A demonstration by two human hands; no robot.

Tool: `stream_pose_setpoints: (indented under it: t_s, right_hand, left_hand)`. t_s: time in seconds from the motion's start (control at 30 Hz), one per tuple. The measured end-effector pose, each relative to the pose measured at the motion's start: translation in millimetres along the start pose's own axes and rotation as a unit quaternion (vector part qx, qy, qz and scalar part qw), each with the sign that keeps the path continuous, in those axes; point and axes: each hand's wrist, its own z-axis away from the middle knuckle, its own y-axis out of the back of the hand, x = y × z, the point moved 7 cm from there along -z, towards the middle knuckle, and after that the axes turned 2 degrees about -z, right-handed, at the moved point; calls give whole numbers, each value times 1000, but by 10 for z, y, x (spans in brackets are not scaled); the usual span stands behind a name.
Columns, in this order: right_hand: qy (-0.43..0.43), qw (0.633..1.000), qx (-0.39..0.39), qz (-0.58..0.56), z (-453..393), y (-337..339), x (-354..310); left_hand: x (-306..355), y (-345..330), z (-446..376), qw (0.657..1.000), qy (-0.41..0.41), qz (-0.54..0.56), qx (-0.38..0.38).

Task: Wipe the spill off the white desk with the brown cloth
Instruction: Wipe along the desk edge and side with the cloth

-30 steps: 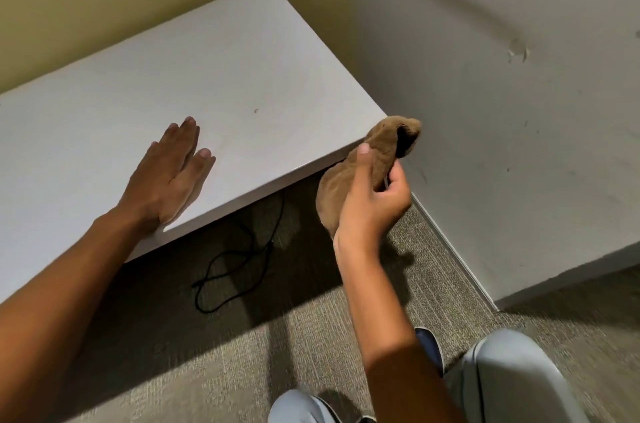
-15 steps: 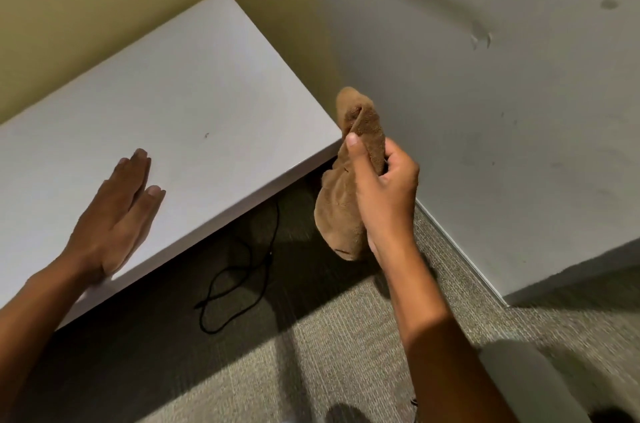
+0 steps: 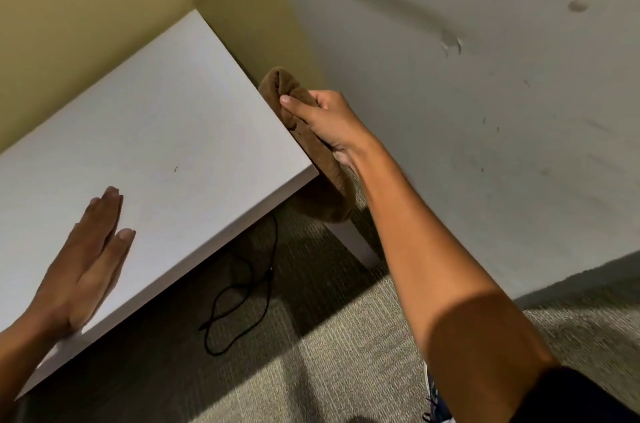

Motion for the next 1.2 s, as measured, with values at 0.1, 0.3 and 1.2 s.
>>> stream_pose_setpoints:
  t_s: [0.1, 0.3, 1.2]
  right_hand:
    - [6, 999, 10, 39, -181, 9, -63]
    - [51, 976, 27, 209, -284, -4, -311]
    - [-35, 987, -111, 108, 651, 131, -369]
  left_hand:
    - [-9, -5, -29, 1000, 1, -16, -5]
    - [-34, -2, -31, 1000, 1, -17, -1]
    - [-79, -26, -49, 1000, -18, -15, 3]
